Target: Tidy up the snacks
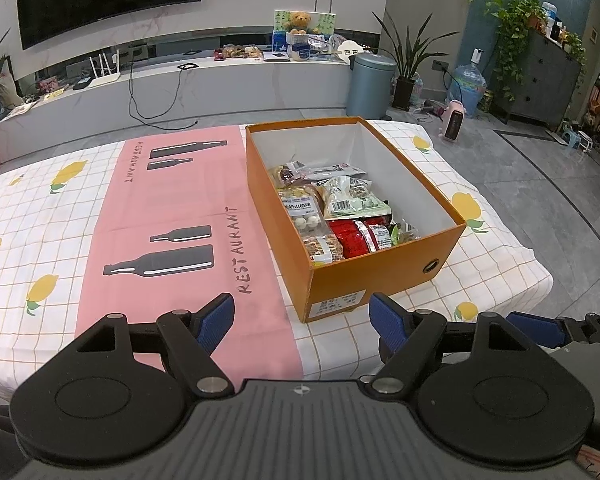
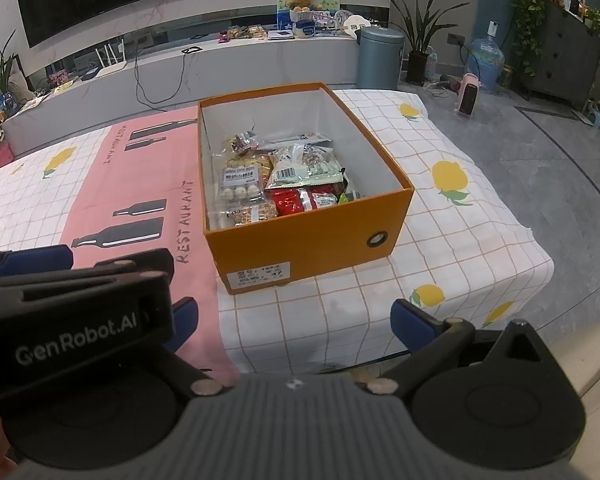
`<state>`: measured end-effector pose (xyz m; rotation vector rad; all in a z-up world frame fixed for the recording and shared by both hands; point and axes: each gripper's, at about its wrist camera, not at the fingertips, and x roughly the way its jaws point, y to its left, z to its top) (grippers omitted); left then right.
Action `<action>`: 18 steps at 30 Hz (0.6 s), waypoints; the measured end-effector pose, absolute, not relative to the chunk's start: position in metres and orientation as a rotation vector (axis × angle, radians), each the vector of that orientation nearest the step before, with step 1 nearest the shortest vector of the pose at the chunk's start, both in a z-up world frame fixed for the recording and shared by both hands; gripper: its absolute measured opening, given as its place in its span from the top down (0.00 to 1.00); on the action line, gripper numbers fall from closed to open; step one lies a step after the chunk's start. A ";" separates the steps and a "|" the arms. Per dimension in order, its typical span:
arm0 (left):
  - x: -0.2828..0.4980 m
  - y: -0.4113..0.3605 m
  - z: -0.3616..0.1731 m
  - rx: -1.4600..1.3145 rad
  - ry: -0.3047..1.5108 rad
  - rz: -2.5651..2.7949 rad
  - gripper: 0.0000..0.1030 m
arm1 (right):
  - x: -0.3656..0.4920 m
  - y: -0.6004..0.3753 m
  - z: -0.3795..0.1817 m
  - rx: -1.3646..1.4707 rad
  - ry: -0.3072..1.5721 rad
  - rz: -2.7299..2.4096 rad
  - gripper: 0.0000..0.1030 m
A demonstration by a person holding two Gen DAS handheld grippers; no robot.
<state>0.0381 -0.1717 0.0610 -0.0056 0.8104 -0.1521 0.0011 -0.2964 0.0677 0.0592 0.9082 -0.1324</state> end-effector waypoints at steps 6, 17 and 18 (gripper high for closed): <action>0.038 -0.170 0.061 -0.007 0.812 -0.158 0.13 | 0.000 -0.297 0.068 0.060 0.909 -0.132 0.03; 0.039 -0.167 0.058 -0.014 0.816 -0.157 0.13 | 0.000 -0.297 0.068 0.058 0.913 -0.133 0.03; 0.039 -0.166 0.058 -0.014 0.817 -0.157 0.13 | 0.000 -0.296 0.068 0.057 0.913 -0.133 0.03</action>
